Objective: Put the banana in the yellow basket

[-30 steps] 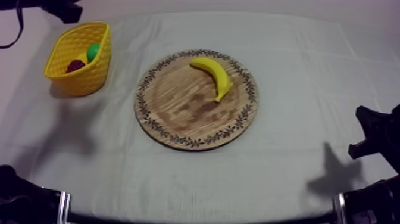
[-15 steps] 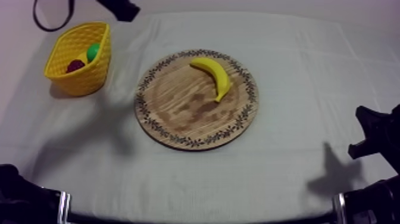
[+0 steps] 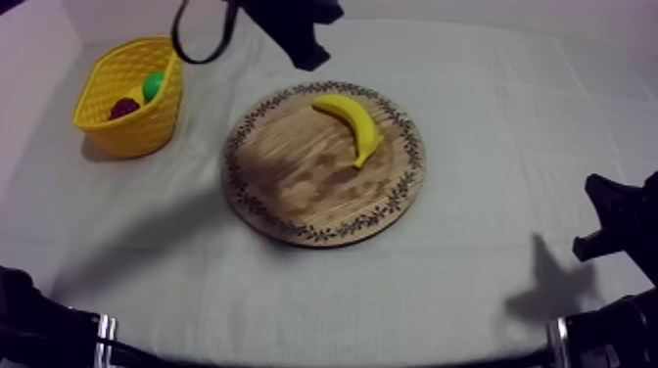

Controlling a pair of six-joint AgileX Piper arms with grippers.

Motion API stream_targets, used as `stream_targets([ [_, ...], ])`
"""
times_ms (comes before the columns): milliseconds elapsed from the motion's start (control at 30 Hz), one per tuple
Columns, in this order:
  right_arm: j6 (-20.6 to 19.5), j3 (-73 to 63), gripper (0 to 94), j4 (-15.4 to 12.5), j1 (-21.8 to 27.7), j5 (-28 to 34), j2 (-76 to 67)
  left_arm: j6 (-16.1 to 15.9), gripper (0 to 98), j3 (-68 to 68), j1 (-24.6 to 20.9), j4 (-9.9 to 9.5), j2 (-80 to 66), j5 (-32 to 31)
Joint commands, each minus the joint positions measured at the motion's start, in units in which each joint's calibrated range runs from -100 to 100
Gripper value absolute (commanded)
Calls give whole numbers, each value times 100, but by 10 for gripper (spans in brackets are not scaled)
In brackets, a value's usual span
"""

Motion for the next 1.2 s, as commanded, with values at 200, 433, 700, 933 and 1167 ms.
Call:
stream_targets([
  [200, -5, -5, 3, -1, -3, 2, 0, 194, 0, -200, 93, -30, 763, -130],
  [433, -5, -5, 3, -1, -3, 2, 0, 358, 0, -493, 145, -59, 1310, -98],
  [700, -5, -5, 3, -1, -3, 2, 0, 659, 0, -830, 211, -123, 1756, 174],
  [933, -5, -5, 3, -1, -3, 2, 0, 1177, 0, -1107, 226, -42, 1931, 528],
  [1167, -5, -5, 3, -1, -3, 2, 0, 1990, 0, -1399, 221, 155, 2035, 790],
])
